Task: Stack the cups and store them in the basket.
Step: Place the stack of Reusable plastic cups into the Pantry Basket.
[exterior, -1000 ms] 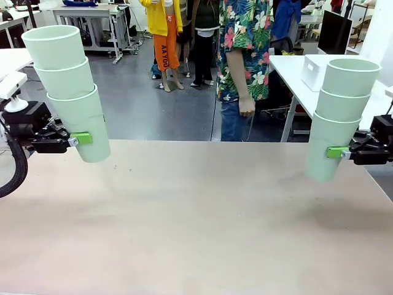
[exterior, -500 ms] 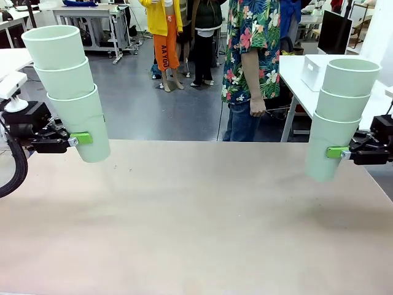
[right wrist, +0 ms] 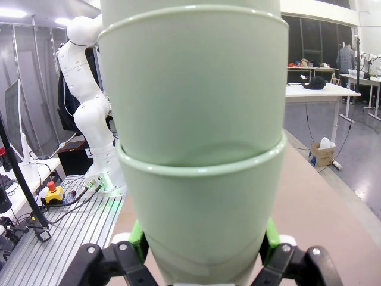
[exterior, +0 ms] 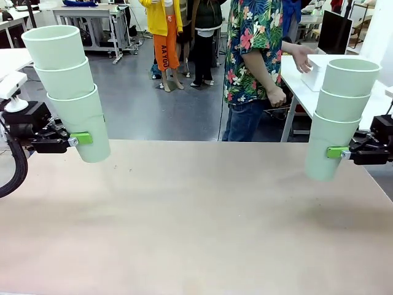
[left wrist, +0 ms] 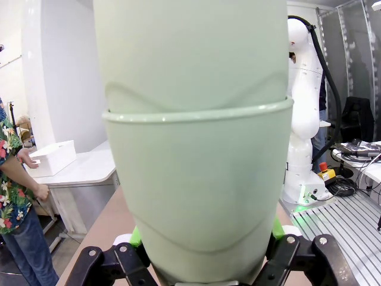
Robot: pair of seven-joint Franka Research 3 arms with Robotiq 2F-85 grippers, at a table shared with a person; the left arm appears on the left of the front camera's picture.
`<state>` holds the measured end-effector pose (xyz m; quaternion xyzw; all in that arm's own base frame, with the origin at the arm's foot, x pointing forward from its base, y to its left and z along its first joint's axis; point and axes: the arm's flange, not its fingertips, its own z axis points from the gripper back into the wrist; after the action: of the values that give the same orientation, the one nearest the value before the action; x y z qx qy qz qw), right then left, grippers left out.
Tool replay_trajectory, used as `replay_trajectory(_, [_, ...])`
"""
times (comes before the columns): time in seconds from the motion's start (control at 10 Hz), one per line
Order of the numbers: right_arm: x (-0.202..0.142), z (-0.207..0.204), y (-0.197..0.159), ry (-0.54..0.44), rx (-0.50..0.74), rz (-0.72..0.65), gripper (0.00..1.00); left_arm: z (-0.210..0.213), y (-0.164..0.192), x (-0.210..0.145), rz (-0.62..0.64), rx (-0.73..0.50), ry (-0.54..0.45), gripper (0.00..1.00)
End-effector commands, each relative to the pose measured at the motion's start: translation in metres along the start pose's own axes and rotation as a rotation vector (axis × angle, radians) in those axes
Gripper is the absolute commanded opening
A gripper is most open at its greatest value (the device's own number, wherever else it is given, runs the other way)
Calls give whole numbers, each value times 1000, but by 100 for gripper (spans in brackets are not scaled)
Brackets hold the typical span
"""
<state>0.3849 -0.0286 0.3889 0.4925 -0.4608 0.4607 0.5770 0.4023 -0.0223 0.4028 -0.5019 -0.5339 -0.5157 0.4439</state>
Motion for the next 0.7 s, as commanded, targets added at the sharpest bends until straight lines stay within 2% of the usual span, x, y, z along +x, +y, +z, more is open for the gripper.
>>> replay_trajectory(0.0, [5, 0, -1, 1, -1, 12, 87, 0, 0, 3, -10, -2, -6, 84])
replay_trajectory(0.6, [5, 0, -1, 1, -1, 12, 87, 0, 0, 3, -10, -2, -6, 84])
